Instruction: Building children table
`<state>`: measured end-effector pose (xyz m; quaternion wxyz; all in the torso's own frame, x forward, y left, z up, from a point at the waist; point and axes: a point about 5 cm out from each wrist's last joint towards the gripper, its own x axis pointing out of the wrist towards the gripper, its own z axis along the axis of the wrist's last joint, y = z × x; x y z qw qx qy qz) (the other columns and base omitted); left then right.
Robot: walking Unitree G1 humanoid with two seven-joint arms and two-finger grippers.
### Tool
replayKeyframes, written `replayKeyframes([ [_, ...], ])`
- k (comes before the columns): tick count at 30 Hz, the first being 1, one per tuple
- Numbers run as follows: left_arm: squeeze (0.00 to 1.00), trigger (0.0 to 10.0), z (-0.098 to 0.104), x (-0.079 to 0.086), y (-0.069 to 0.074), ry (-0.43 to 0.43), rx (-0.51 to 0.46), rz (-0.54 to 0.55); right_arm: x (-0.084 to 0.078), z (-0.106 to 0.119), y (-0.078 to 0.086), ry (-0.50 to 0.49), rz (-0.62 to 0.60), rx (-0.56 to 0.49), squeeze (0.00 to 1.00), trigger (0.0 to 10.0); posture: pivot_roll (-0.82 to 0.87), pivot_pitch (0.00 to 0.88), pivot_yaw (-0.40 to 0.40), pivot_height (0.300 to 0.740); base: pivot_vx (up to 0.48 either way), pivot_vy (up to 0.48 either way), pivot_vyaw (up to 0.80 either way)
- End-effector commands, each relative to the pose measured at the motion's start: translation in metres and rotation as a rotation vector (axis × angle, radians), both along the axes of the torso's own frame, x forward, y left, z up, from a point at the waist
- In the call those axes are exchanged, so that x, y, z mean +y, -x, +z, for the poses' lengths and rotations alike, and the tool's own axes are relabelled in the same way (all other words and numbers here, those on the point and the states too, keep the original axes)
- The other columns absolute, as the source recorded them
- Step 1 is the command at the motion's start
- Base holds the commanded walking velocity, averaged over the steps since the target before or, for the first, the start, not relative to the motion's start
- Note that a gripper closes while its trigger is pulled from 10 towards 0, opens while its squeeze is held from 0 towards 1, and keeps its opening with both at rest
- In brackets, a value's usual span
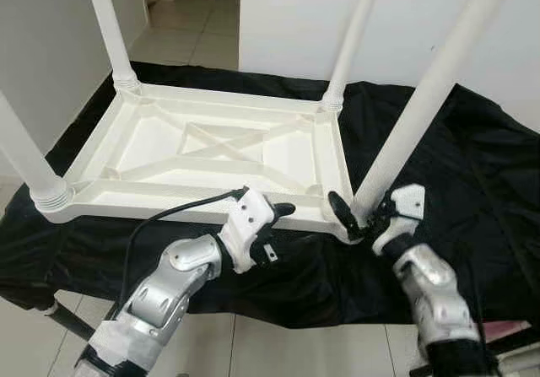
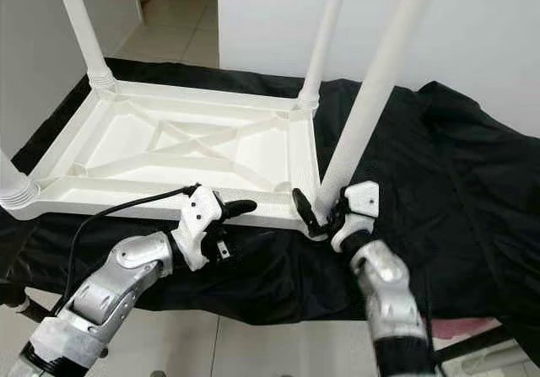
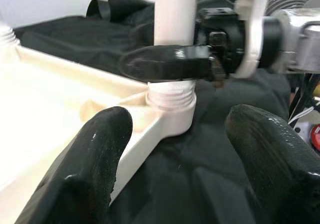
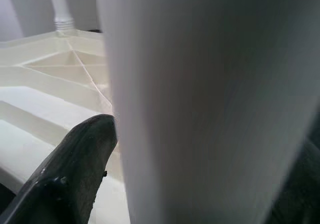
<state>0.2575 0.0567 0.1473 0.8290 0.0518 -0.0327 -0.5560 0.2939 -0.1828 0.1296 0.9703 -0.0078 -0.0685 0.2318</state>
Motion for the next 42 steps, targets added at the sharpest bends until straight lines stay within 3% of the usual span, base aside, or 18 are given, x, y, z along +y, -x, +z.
replayKeyframes([
  [1,0.00,10.0,0.000,-0.002,0.002,-0.018,0.006,-0.058,0.000,-0.007,0.002,-0.005,0.020,0.023,0.00,10.0,0.00,0.000,-0.047,0.740,0.000,0.000,0.00],
  [6,0.00,10.0,0.003,-0.003,0.002,-0.017,0.006,-0.071,0.005,-0.010,-0.008,0.031,0.148,0.063,0.00,10.0,0.01,0.000,-0.051,0.740,0.000,0.000,0.00],
  [7,0.00,10.0,0.004,-0.003,0.001,-0.017,0.004,-0.067,0.005,-0.012,-0.011,0.054,0.149,0.062,0.00,4.0,0.01,0.000,-0.059,0.740,0.000,0.000,0.00],
  [8,0.00,10.0,0.004,-0.003,0.000,-0.015,0.000,-0.062,0.005,-0.014,-0.013,0.068,0.155,0.068,0.00,1.5,0.01,0.000,-0.062,0.740,0.000,0.000,0.00],
  [12,0.00,10.0,0.005,-0.004,-0.001,-0.014,-0.005,-0.055,0.003,-0.016,-0.017,0.077,0.176,0.076,0.00,1.5,0.02,0.000,-0.064,0.740,0.000,0.000,0.00],
  [13,0.00,10.0,0.005,-0.004,-0.001,-0.013,-0.004,-0.054,0.001,-0.017,-0.017,0.080,0.172,0.075,0.00,0.0,0.02,0.000,-0.069,0.740,0.000,0.000,0.00],
  [21,0.00,10.0,0.005,-0.003,0.001,-0.012,0.000,-0.050,-0.006,-0.020,-0.018,0.080,0.138,0.082,0.00,0.0,0.02,0.000,-0.073,0.740,0.000,0.000,0.00],
  [22,0.00,10.0,0.005,-0.003,0.001,-0.013,0.001,-0.050,-0.006,-0.020,-0.017,0.075,0.121,0.081,0.00,10.0,0.02,0.000,-0.073,0.740,0.000,0.000,0.00],
  [30,0.00,10.0,0.003,-0.002,0.002,-0.017,0.003,-0.051,-0.006,-0.022,-0.015,0.057,0.069,0.080,0.00,10.0,0.02,0.000,-0.069,0.740,0.000,0.000,0.00],
  [34,0.00,10.0,0.002,-0.003,0.002,-0.021,0.006,-0.059,0.001,-0.023,-0.012,0.060,-0.053,0.083,0.00,10.0,0.01,0.000,-0.063,0.740,0.000,0.000,0.00],
  [39,0.00,10.0,0.002,-0.004,0.002,-0.022,0.005,-0.061,0.006,-0.021,-0.008,0.022,-0.117,0.083,0.00,10.0,0.01,0.000,-0.063,0.740,0.000,0.000,0.00],
  [42,0.00,10.0,0.001,-0.004,0.003,-0.024,0.008,-0.064,0.013,-0.022,-0.004,-0.032,-0.261,0.103,0.00,10.0,0.01,0.000,-0.061,0.740,0.000,0.000,0.00],
])
